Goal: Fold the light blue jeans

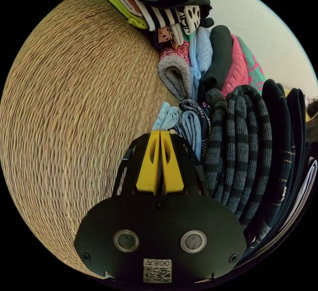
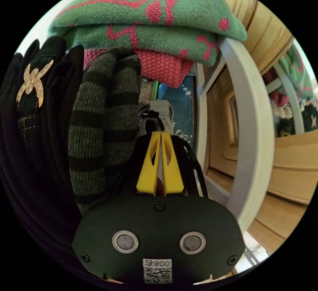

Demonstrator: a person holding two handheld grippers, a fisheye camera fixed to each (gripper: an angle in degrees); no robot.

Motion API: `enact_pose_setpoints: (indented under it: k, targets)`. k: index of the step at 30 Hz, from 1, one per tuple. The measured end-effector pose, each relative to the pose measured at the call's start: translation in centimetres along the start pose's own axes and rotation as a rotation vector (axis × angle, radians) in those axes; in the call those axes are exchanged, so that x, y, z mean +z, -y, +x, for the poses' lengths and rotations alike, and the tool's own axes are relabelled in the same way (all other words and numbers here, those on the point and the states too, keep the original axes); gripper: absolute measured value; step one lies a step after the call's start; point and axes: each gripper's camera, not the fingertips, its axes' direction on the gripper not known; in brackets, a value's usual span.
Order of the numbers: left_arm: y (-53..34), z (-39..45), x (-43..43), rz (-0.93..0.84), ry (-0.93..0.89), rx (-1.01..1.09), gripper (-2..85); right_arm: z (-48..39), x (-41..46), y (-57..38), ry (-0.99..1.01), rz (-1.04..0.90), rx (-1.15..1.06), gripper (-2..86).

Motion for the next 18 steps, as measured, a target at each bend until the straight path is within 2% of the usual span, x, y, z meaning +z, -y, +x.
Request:
enact_pose_setpoints:
  k: [5, 9, 14, 18]
  targets:
    - [-0.3, 1.6, 1.1, 0.015, 0.061, 0.021, -0.1, -3.2, -2.5, -0.4, -0.353, -0.003, -0.087, -0.1]
    - [-0.6, 3.2, 1.9, 0.025, 0.116, 0.044, -0.1, -4.1, -6.4, -0.3, -0.494, 0.065, -0.066, -0.2]
    - [-0.5, 5.5, 2.8, -0.007, 0.176, 0.072, 0.0, -5.5, -11.8, -1.0, -0.564, 0.154, -0.067, -0.3]
    - [0.1, 7.2, 3.1, -0.070, 0.217, 0.083, 0.0, -5.0, -17.9, -4.2, -0.481, 0.186, 0.024, -0.6]
